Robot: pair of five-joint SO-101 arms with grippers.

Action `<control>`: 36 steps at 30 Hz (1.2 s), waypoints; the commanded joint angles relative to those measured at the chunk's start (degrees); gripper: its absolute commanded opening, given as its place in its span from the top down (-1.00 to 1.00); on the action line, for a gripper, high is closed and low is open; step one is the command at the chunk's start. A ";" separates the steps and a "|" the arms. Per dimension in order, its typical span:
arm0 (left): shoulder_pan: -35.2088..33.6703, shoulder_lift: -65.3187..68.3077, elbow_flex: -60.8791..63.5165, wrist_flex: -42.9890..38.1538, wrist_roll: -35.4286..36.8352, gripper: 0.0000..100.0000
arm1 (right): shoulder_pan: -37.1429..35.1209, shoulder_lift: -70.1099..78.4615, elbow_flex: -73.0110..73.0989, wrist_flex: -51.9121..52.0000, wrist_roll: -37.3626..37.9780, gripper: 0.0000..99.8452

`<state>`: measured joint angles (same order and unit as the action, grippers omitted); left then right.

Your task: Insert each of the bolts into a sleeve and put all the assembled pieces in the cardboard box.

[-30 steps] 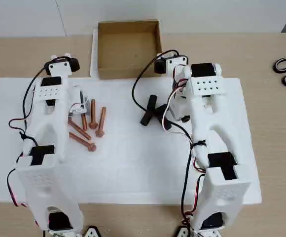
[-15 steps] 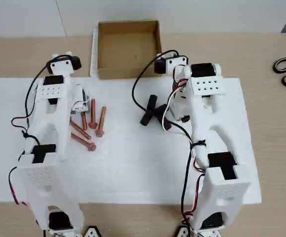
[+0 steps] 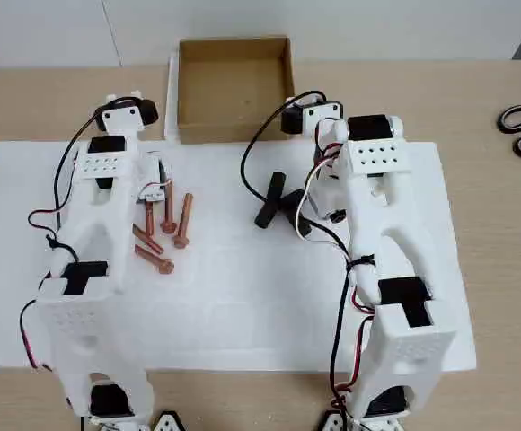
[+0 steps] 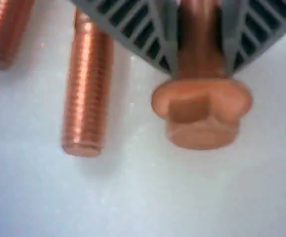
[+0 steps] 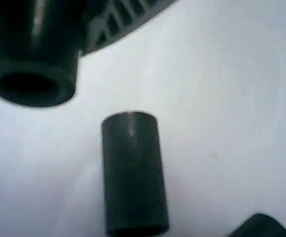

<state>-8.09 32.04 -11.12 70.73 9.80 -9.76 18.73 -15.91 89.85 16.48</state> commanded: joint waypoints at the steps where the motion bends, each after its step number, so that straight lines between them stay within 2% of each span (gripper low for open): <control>1: -0.26 -0.35 -1.98 -1.93 0.09 0.99 | 0.31 -3.91 -1.41 0.48 -0.70 0.93; 6: 0.79 -0.70 -5.67 2.81 0.09 0.99 | 0.40 -4.00 -1.41 0.48 -0.70 0.93; 11: 0.97 -0.70 -17.89 12.84 0.09 0.99 | 0.48 -4.97 -1.76 0.40 -0.53 0.93; 19: 1.05 -0.70 -39.52 29.63 0.09 0.99 | 0.31 -19.82 -1.49 0.40 -0.44 0.93; 24: 0.97 -1.67 -43.21 29.80 0.00 0.99 | 0.22 -28.97 1.49 3.12 -0.35 0.93; 28: 1.93 -7.82 -43.12 29.80 0.09 0.99 | 0.48 -38.37 6.15 3.12 -0.35 0.93; 36: 6.15 -20.40 -43.12 29.80 0.09 0.99 | 0.48 -56.57 29.71 -11.30 -0.18 0.93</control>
<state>-3.08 18.51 -51.30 99.38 9.89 -9.76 -32.09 5.71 84.31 16.40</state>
